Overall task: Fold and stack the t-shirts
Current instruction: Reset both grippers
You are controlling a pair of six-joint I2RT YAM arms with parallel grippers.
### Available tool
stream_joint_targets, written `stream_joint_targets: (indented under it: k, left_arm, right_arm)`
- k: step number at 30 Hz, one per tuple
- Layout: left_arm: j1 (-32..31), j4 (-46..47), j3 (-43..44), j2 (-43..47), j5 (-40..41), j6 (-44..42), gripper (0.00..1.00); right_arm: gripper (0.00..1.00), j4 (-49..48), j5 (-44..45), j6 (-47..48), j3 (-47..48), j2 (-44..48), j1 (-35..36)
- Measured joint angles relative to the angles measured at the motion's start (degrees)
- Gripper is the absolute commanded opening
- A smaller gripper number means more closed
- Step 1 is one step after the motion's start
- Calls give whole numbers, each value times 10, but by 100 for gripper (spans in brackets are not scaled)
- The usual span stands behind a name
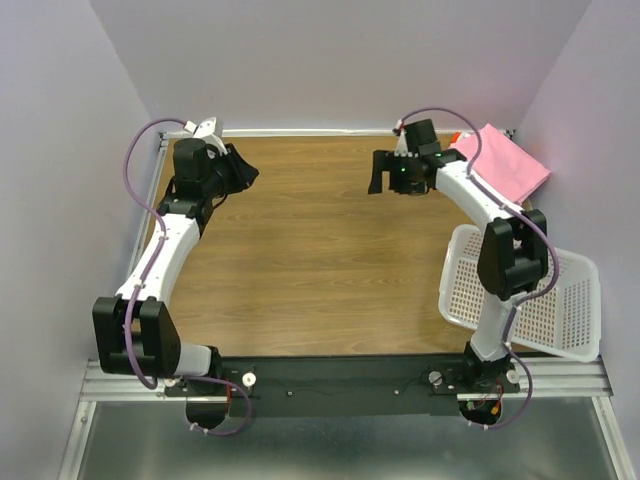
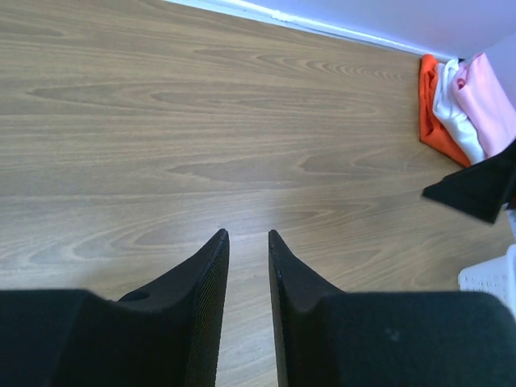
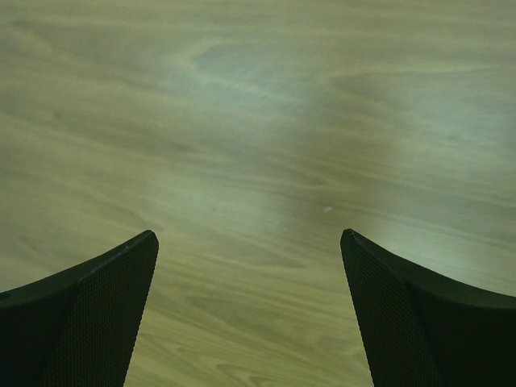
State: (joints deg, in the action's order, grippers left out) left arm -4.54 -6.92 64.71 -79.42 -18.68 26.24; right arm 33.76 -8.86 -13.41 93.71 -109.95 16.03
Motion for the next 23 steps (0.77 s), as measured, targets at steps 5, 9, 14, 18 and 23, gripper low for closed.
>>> stream_joint_targets:
  k: [5,9,14,18,23]
  left_arm:
    - [-4,13,-29,50,16,6,47]
    - [-5,22,-56,93,28,12,48]
    - [-5,30,-82,138,43,19,48]
    - [-5,32,-104,169,52,26,48]
    - [-5,35,-119,196,59,30,48]
  right_arm:
    - [100,-26,-19,-12,-51,13,59]
    - [100,-42,-23,-15,-74,36,76]
    - [100,-62,-23,-16,-101,67,81]
    - [100,-72,-23,-16,-117,80,81]
    - [100,-75,-20,-16,-142,94,81]
